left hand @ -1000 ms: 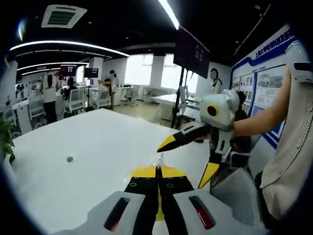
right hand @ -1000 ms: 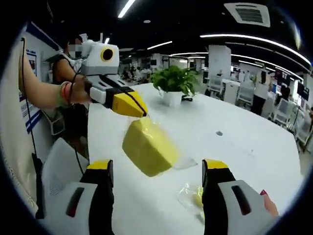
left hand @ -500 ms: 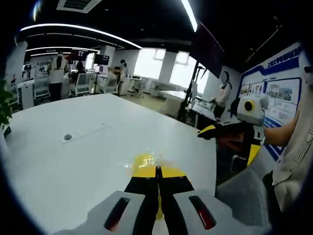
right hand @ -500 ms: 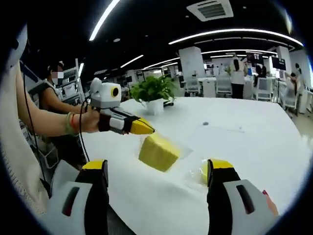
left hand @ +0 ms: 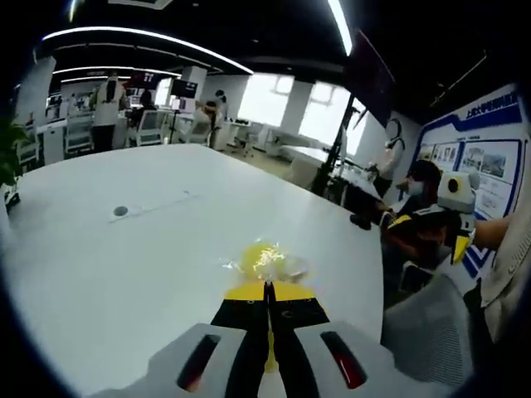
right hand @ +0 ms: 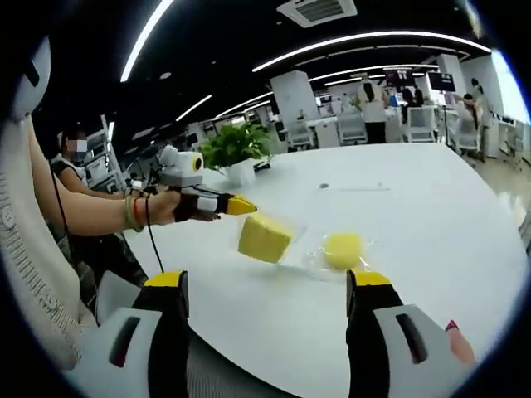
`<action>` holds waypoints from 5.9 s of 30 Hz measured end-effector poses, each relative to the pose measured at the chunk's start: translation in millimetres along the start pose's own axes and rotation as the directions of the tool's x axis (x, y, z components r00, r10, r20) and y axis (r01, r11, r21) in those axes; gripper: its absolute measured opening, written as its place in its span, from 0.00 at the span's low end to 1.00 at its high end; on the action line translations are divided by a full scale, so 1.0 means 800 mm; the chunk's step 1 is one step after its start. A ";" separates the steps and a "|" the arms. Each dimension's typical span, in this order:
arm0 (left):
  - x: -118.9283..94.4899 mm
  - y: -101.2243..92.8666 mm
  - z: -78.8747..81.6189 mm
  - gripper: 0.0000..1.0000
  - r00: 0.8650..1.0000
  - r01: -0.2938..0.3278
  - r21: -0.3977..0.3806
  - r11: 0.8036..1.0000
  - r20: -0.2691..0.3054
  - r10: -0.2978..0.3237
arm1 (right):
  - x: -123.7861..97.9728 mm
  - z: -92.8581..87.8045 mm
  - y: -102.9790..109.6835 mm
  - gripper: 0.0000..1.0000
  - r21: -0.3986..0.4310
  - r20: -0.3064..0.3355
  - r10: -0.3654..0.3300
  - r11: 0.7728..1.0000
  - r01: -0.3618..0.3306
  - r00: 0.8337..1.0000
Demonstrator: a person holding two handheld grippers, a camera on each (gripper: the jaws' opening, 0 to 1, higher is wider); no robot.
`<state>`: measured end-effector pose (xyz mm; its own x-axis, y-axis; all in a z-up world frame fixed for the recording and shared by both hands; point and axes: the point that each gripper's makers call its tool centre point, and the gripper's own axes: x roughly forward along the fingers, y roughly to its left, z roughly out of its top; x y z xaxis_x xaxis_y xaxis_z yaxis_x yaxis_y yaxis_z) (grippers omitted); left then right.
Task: Compare the silicone blocks by pressing each to a similar depth, holding the contact briefly, and releasing to observe deformation and rebound differences across the visible hardness samples.
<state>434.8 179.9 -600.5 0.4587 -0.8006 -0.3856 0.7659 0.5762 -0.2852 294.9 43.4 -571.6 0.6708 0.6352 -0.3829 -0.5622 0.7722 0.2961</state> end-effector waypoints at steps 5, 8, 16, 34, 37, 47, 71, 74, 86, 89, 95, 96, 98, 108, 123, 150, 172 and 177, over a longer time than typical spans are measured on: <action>0.000 0.037 0.007 0.00 0.999 -0.035 0.011 0.999 -0.006 0.035 | -0.001 -0.005 0.003 0.71 0.010 -0.015 0.004 1.000 -0.003 1.000; 0.002 0.060 0.008 0.00 0.998 -0.060 0.001 0.998 -0.009 0.060 | -0.001 -0.009 0.002 0.71 0.011 -0.033 0.002 1.000 -0.001 0.999; 0.013 0.114 -0.004 0.00 0.993 -0.117 -0.017 0.993 -0.037 0.116 | 0.002 -0.020 -0.004 0.70 0.026 -0.060 -0.008 1.000 0.010 0.998; 0.042 0.169 -0.053 0.00 0.976 -0.156 -0.001 0.988 -0.154 0.154 | 0.005 -0.037 -0.014 0.70 0.067 -0.106 -0.033 0.997 0.040 0.994; 0.045 0.175 -0.059 0.00 0.973 -0.159 0.022 0.987 -0.168 0.160 | 0.007 -0.043 -0.014 0.69 0.070 -0.121 -0.032 0.997 0.040 0.992; 0.045 0.189 -0.084 0.00 0.956 -0.166 0.077 0.983 -0.232 0.179 | 0.014 -0.044 -0.009 0.70 0.084 -0.132 -0.013 0.996 0.024 0.991; 0.044 0.198 -0.072 0.14 0.954 -0.188 0.220 0.957 -0.191 0.231 | 0.013 -0.044 -0.009 0.69 0.075 -0.148 0.013 0.997 -0.002 0.989; 0.044 0.200 -0.070 0.20 0.955 -0.198 0.203 0.959 -0.179 0.235 | 0.014 -0.044 -0.007 0.68 0.077 -0.145 0.018 0.997 -0.007 0.989; 0.035 0.197 -0.066 0.30 0.960 -0.217 0.148 0.965 -0.146 0.238 | 0.016 -0.046 -0.005 0.68 0.074 -0.149 0.029 0.997 -0.018 0.988; 0.026 0.194 -0.059 0.32 0.963 -0.228 0.120 0.966 -0.118 0.242 | 0.018 -0.045 -0.001 0.68 0.075 -0.147 0.041 0.997 -0.030 0.988; 0.008 0.180 -0.050 0.37 0.967 -0.238 0.070 0.969 -0.071 0.243 | 0.020 -0.041 0.003 0.68 0.058 -0.143 0.055 0.997 -0.047 0.988; 0.005 0.177 -0.050 0.37 0.967 -0.241 0.072 0.968 -0.069 0.246 | 0.020 -0.041 0.004 0.68 0.058 -0.143 0.057 0.997 -0.049 0.988; 0.001 0.171 -0.049 0.38 0.967 -0.240 0.076 0.968 -0.067 0.245 | 0.021 -0.040 0.006 0.68 0.052 -0.142 0.067 0.997 -0.060 0.988; -0.031 0.132 -0.038 0.43 0.970 -0.239 0.071 0.968 -0.015 0.241 | 0.017 -0.039 0.011 0.68 0.034 -0.129 0.077 0.997 -0.073 0.989; -0.072 0.051 -0.018 0.50 0.971 -0.227 0.057 0.972 0.091 0.221 | 0.023 -0.029 0.015 0.67 0.006 -0.082 0.094 0.996 -0.094 0.992; -0.163 -0.033 -0.064 0.62 0.926 -0.300 -0.149 0.942 0.192 0.325 | 0.040 -0.033 0.004 0.72 0.029 -0.032 0.046 0.999 -0.045 0.998; -0.160 -0.040 -0.078 0.68 0.927 -0.288 -0.204 0.936 0.187 0.326 | 0.036 -0.035 0.006 0.67 0.061 0.005 0.047 0.997 -0.047 0.999; -0.151 -0.050 -0.075 0.65 0.931 -0.263 -0.234 0.936 0.192 0.310 | 0.036 -0.039 0.005 0.65 0.062 -0.008 0.049 0.997 -0.049 0.999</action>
<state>321.5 263.5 -594.9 0.7513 -0.5983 -0.2786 0.4907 0.7887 -0.3704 296.9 64.4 -608.5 0.6383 0.6724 -0.3748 -0.5631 0.7398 0.3683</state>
